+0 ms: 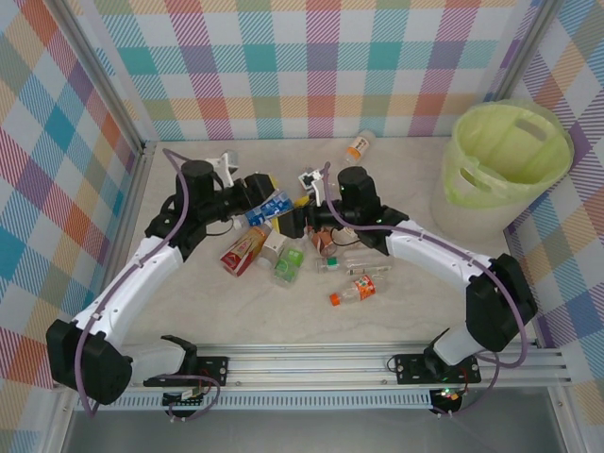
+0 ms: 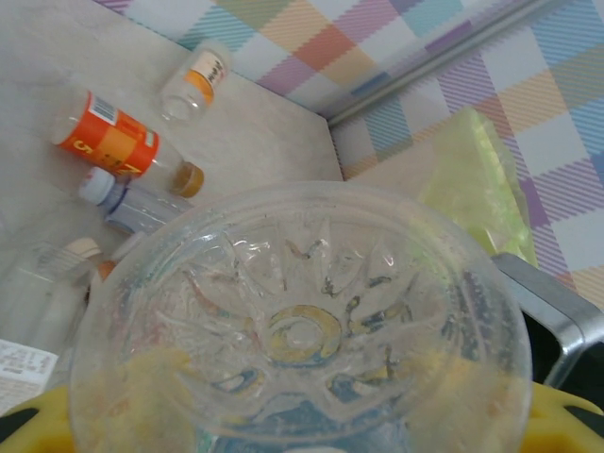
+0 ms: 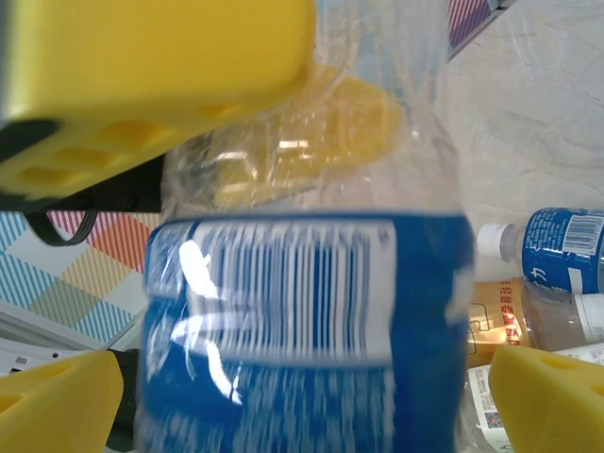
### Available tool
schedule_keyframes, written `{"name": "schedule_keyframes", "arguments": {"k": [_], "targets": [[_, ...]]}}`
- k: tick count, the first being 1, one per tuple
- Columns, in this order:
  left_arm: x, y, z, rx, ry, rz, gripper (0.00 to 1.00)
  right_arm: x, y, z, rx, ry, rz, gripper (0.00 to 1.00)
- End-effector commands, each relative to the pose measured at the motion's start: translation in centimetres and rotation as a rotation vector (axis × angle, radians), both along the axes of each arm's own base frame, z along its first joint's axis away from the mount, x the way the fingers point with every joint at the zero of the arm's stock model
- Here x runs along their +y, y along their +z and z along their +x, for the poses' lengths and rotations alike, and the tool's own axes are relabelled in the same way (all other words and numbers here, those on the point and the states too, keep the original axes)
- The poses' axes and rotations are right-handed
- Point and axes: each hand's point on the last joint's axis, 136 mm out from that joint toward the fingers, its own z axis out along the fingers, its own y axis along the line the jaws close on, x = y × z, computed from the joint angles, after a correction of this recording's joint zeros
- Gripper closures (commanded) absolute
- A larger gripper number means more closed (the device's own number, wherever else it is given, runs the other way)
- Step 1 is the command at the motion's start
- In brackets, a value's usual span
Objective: Put the plastic bottles in the bin
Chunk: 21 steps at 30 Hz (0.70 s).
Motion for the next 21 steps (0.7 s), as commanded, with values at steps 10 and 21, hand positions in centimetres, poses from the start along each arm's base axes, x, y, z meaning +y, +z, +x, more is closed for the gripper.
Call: {"name": "schedule_keyframes", "arguments": {"k": [10,21], "targets": [[-2.5,2.3,-0.2,-0.079,-0.087,-0.019,0.53,-0.4,2.5,0.4,-0.11,-0.06,0.07,0.31],[-1.8,2.9,0.0,-0.082,-0.04,-0.042,0.0,-4.5,-0.2,3.6,-0.16,-0.308,-0.178,0.46]]}}
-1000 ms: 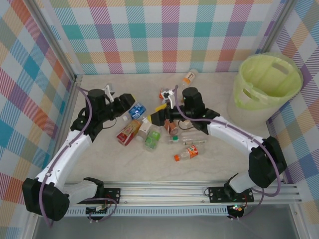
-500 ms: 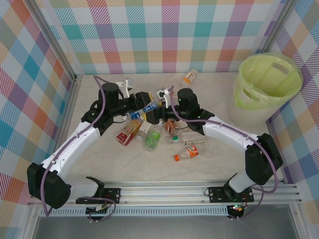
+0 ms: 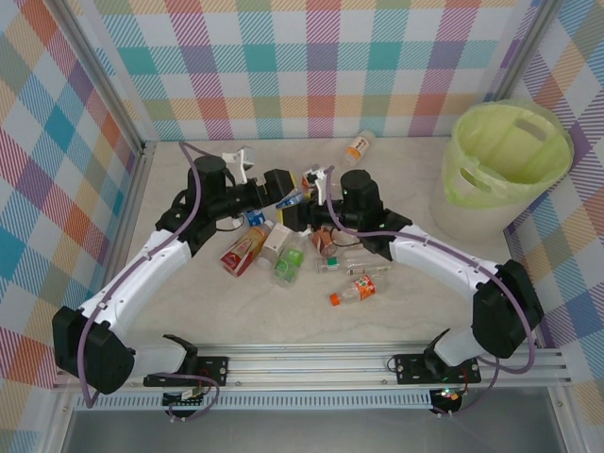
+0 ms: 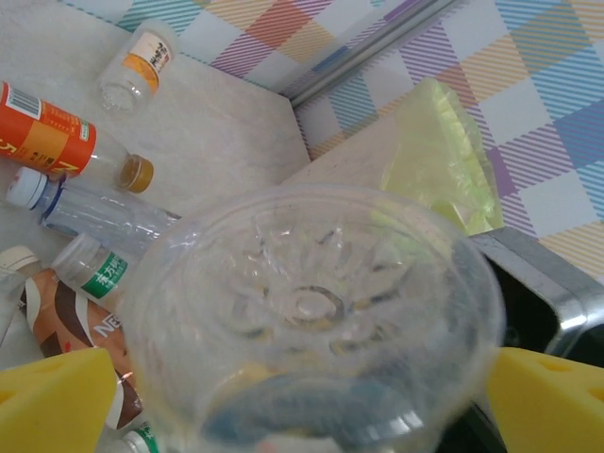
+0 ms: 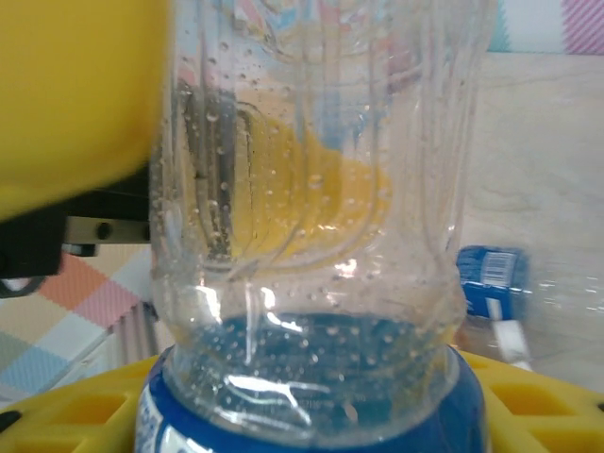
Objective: Put the plastic bottles in the bin
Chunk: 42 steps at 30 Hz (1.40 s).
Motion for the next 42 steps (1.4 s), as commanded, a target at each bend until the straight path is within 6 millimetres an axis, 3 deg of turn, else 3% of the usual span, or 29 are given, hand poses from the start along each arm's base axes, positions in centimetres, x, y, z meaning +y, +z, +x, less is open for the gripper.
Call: {"name": "schedule_keyframes", "arguments": {"k": [1,6,9,15,19,24,26,30,38,42], "targets": [[0.9,1.4,0.1,-0.039,0.058,-0.001,0.0,-2.6,-0.7,1.6,-0.042,-0.124,-0.121,0.46],[4.0,0.0,0.7,-0.021,0.231,0.076,0.0,-5.9,-0.1,3.2,-0.055,-0.215,-0.167,0.47],[5.7,-1.4,0.7,0.02,0.318,0.136,0.0,-8.8,1.5,4.2,-0.105,-0.274,-0.211,0.47],[8.1,-2.8,0.2,0.034,0.415,0.175,0.0,-17.3,8.1,6.5,-0.263,-0.472,-0.254,0.46],[10.1,-5.2,-0.5,0.106,0.491,0.225,0.0,-23.5,12.9,8.3,-0.381,-0.646,-0.274,0.46],[11.7,-8.1,-1.4,0.2,0.544,0.238,0.0,-31.1,16.4,10.7,-0.428,-0.891,-0.324,0.44],[12.3,-9.3,-1.9,0.234,0.559,0.248,0.0,-34.5,16.3,11.7,-0.406,-0.994,-0.354,0.44],[13.5,-11.2,-2.8,0.295,0.578,0.276,0.0,-39.7,15.3,12.9,-0.349,-1.122,-0.391,0.44],[15.6,-14.1,-4.7,0.385,0.563,0.416,0.0,-47.0,12.3,13.9,-0.25,-1.297,-0.444,0.44],[16.4,-16.3,-6.0,0.455,0.528,0.537,0.0,-49.2,10.0,14.3,-0.172,-1.346,-0.479,0.39]]}}
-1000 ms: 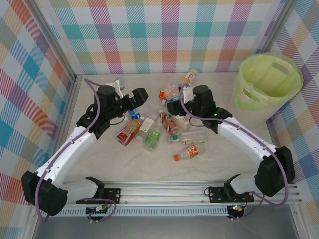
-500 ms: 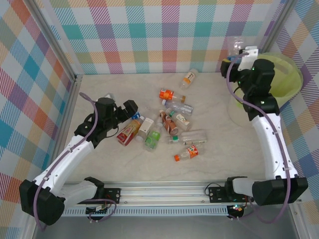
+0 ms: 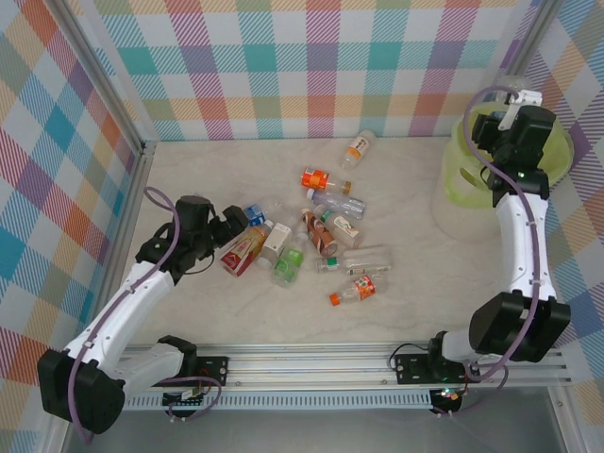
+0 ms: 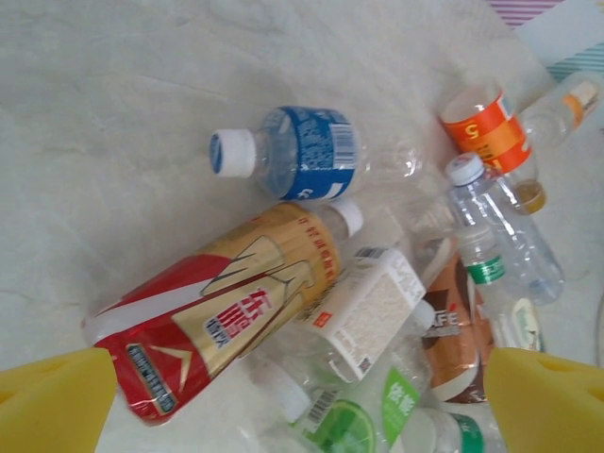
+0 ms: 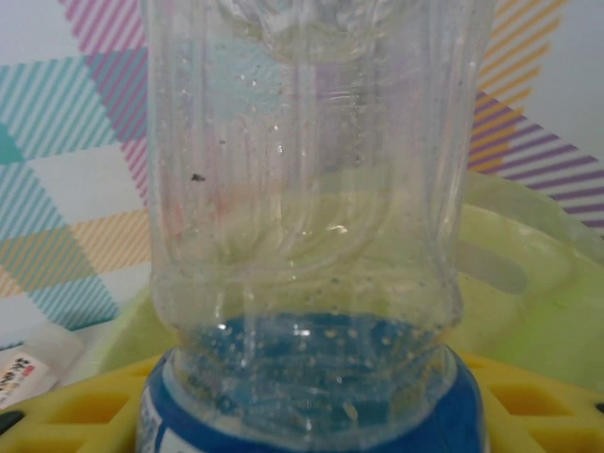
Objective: Put the plastic bottles in the bin
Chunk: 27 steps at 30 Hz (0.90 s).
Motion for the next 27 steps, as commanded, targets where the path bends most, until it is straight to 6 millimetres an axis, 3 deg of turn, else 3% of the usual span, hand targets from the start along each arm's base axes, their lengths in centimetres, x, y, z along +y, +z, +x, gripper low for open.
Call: {"name": "schedule_keyframes", "arguments": {"k": [1,4,7,10,16,22,27], "targets": [[1.2,-2.7,-1.8,0.127,-0.043,0.107,0.0,-1.9,-0.6,0.1,0.035,-0.075,0.007,0.34],[-0.4,-3.6,-1.8,0.148,-0.128,0.067,0.0,-2.2,-1.3,0.0,0.076,-0.098,0.036,0.14],[-2.0,-4.5,-1.6,0.153,-0.213,0.024,0.0,-0.6,-1.1,-0.2,0.087,-0.029,0.092,0.0],[-2.3,-5.7,-1.3,0.17,-0.253,0.039,0.0,1.2,-0.3,-0.9,0.057,0.047,0.148,0.0],[-0.4,-6.9,0.4,0.132,-0.232,0.189,0.0,5.1,1.3,-3.6,-0.04,0.189,0.265,0.0],[-2.0,-8.1,2.1,0.055,-0.365,0.213,0.0,10.8,1.6,-6.7,-0.104,0.445,0.421,0.0],[-2.3,-9.9,1.5,0.132,-0.453,0.245,0.0,21.2,1.2,-11.4,-0.084,0.954,0.462,0.0]]}}
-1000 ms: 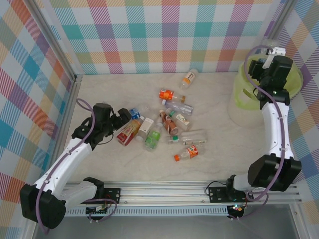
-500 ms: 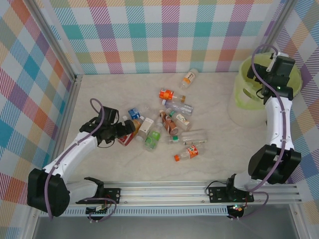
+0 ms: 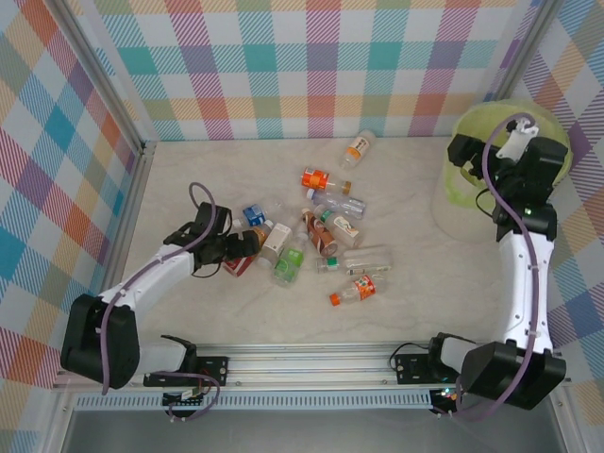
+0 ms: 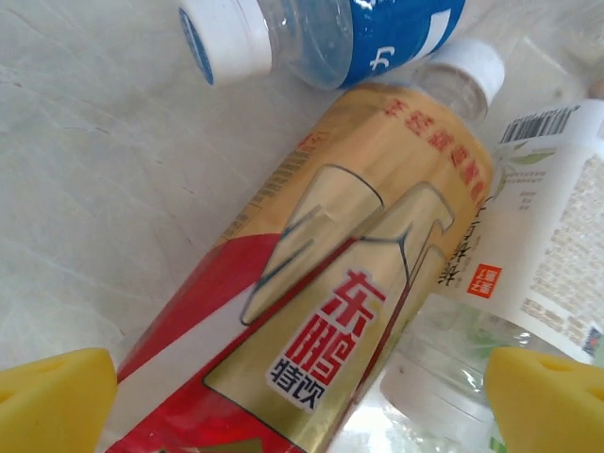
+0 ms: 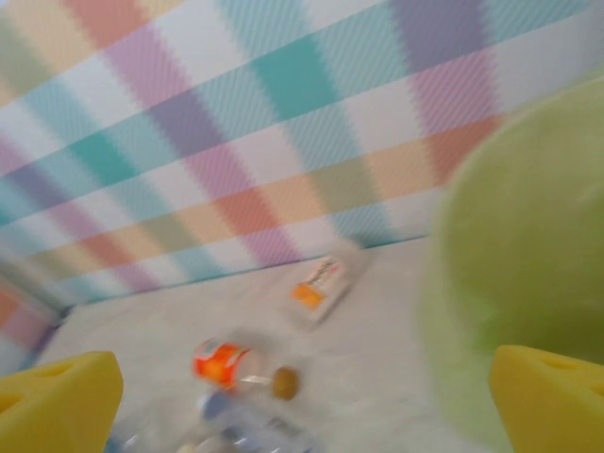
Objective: Put the plastic bottles in the bin
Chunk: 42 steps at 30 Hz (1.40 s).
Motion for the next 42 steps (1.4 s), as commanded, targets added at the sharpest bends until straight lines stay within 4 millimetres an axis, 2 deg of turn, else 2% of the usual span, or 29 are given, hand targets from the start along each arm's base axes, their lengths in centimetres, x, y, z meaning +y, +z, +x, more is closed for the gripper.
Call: {"name": "schedule_keyframes", "arguments": {"k": [1,3,5,8,13,19,27,37,42], "targets": [[-0.5,-0.6,-0.2,0.025,-0.1,0.025,0.0,8.4,0.7,-4.0,-0.083,0.407,0.04,0.0],[-0.4,-1.2,-0.7,0.06,-0.115,0.039,0.0,11.3,-0.4,-5.2,-0.095,0.484,0.007,0.0],[-0.4,-1.6,-1.1,0.071,-0.118,0.057,0.0,13.2,-1.4,-6.0,-0.089,0.533,-0.039,0.0],[-0.3,-1.9,-1.6,0.081,-0.116,0.09,0.02,14.4,-2.3,-5.9,-0.079,0.542,-0.065,0.0],[-0.1,-2.0,-2.0,0.108,-0.109,0.129,0.13,14.5,-2.1,-4.7,-0.091,0.516,-0.045,0.0],[-0.1,-2.2,-2.6,0.144,-0.114,0.168,0.14,14.4,-2.4,-3.9,-0.096,0.492,-0.051,0.0],[-0.1,-1.7,-3.0,0.123,-0.118,0.193,0.3,14.2,-2.8,-3.6,-0.095,0.471,-0.058,0.0],[-1.3,-1.1,-3.6,0.09,-0.155,0.163,0.34,14.2,-2.9,-3.4,-0.093,0.467,-0.049,0.0],[-0.3,-0.5,-4.2,0.056,-0.102,0.175,0.37,14.2,-3.8,-3.2,-0.061,0.458,-0.03,0.0]]}}
